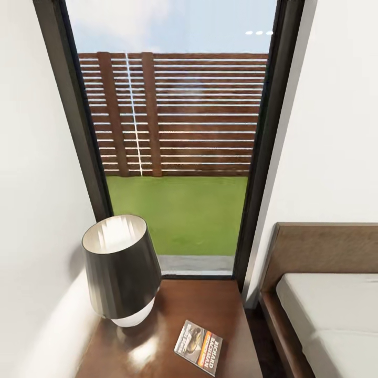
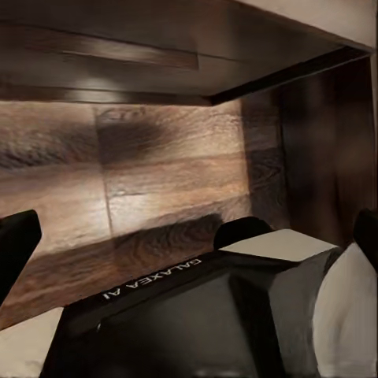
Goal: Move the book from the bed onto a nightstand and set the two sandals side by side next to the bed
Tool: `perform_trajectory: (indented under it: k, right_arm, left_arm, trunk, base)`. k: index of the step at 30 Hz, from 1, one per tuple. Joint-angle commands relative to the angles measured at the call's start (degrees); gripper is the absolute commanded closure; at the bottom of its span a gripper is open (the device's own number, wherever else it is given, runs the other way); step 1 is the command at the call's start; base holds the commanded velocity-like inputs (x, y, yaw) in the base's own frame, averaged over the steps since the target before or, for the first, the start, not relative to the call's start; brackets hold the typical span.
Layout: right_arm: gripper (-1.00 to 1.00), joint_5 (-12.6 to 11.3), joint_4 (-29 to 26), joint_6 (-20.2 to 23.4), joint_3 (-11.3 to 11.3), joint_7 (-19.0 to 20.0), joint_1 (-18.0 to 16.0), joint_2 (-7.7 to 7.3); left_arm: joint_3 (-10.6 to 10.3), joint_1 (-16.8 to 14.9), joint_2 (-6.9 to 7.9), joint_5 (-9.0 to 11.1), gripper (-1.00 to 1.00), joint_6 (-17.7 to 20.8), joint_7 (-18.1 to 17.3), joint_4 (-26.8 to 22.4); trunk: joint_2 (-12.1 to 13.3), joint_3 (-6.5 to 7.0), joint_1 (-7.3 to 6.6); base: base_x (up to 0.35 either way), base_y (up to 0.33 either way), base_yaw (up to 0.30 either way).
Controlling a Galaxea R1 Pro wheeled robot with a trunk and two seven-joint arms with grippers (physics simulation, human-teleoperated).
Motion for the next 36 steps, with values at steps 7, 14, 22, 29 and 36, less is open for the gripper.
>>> perform_trajectory:
  k: [7,14,22,29,36]
  right_arm:
    - [-1.0,0.28,0.16,0.37,-0.49,-1.95,3.12,0.02]
    - [-1.0,0.27,0.12,0.48,-0.49,-2.14,6.06,0.05]
    - [-1.0,0.28,0.05,0.41,-0.49,-2.15,6.43,0.18]
    - [-1.0,0.25,0.04,0.4,-0.49,-2.15,6.42,0.29]
    - [-1.0,0.2,0.04,0.41,-0.49,-2.13,6.4,0.29]
  left_arm:
    - [-2.09,4.84,-0.12,0.02,-1.0,-0.38,8.1,0.08]
    - [-2.17,5.79,-0.14,-0.07,-1.0,-0.46,9.57,-0.01]
    - [-1.86,5.84,-0.14,0.55,-1.0,-0.58,9.73,-0.29]
    - [-1.85,5.85,-0.14,0.88,-1.0,-0.56,9.74,-0.37]
    - [-1.85,5.85,-0.15,0.94,-1.0,-0.55,9.74,-0.38]
  trunk:
    - [2.79,1.21,-1.55]
    - [5.6,2.46,-3.09]
    - [5.6,2.46,-3.09]
    - [5.6,2.46,-3.09]
    - [5.6,2.46,-3.09]
  base:
    - [0.0,0.0,0.0]
    - [0.0,0.0,0.0]
    - [0.0,0.0,0.0]
    - [0.0,0.0,0.0]
    - [0.0,0.0,0.0]
